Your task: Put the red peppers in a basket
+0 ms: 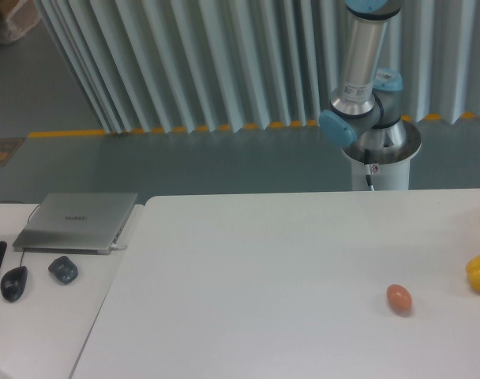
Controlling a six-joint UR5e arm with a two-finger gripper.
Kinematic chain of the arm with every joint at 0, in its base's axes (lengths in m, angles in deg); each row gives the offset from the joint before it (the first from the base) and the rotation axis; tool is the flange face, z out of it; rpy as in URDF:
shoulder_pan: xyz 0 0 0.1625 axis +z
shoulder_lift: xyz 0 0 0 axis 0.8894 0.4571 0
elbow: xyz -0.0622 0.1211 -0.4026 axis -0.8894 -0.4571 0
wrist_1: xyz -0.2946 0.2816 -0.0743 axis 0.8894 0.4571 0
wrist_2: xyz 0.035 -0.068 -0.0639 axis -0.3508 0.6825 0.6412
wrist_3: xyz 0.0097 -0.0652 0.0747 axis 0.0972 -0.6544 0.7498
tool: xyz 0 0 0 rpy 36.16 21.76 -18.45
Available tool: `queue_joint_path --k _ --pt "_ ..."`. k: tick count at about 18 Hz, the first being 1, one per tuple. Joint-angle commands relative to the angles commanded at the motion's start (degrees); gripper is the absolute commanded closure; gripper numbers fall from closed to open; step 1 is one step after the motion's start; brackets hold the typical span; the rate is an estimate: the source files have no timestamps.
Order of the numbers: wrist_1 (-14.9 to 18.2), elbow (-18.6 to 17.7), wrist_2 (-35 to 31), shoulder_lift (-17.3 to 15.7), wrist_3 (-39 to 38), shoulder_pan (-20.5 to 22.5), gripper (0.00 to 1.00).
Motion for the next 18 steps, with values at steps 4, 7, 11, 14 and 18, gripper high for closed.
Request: queue_joint_path --k 4,7,11,14,18 --pt "-0.5 0.0 0.0 0.1 -0.3 -0.6 0.00" --pt "-3.6 0.0 -0.1 0.5 -0.4 -2.2 0.00" --pt "-4.8 0.1 -0.1 0.7 -2.2 -4.2 0.00" --pt "-5.2 0.1 0.1 1.0 -6.4 -7.0 0.00" --pt "-5.3 0.0 0.1 0.9 -10.9 -10.8 0.00"
